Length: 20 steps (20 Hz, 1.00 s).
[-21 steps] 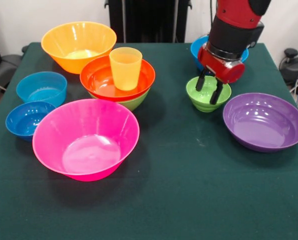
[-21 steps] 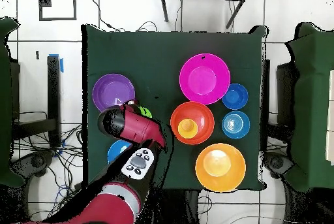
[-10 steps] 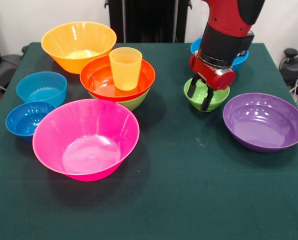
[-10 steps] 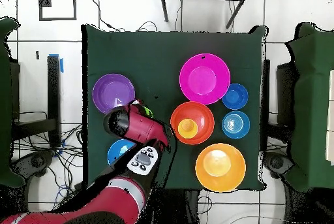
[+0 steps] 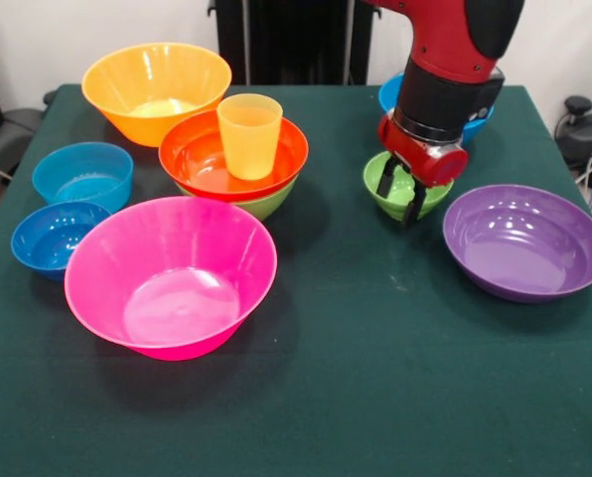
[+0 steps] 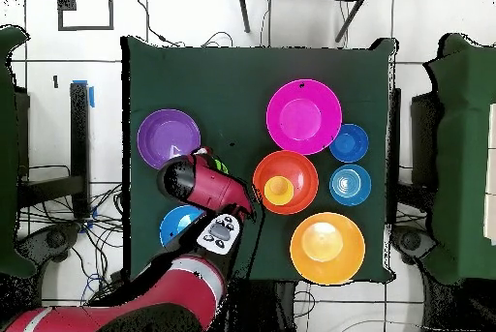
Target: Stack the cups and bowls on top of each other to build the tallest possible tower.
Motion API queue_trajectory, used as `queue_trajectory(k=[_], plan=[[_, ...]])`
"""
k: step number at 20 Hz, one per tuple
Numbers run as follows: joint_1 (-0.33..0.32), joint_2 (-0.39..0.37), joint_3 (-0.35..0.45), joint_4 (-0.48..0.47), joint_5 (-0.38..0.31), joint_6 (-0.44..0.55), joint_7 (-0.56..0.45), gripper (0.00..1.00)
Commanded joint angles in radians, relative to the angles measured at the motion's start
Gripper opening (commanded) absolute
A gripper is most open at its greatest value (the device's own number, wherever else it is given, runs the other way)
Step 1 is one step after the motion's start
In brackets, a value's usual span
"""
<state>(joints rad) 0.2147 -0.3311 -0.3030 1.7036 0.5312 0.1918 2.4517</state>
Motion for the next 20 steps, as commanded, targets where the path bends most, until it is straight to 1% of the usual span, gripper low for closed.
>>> queue_trajectory(k=[1, 5, 11, 16, 20], plan=[[-0.014, -0.029, 0.144, 0.071, 0.031, 0.006, 0.178, 1.0], [-0.01, -0.068, 0.126, 0.083, 0.026, 0.061, 0.168, 1.0], [-0.025, -0.05, 0.136, 0.08, 0.029, 0.035, 0.165, 1.0], [-0.057, -0.061, 0.169, 0.098, 0.013, 0.014, 0.141, 1.0], [-0.065, -0.063, 0.174, 0.093, 0.002, 0.01, 0.129, 1.0]])
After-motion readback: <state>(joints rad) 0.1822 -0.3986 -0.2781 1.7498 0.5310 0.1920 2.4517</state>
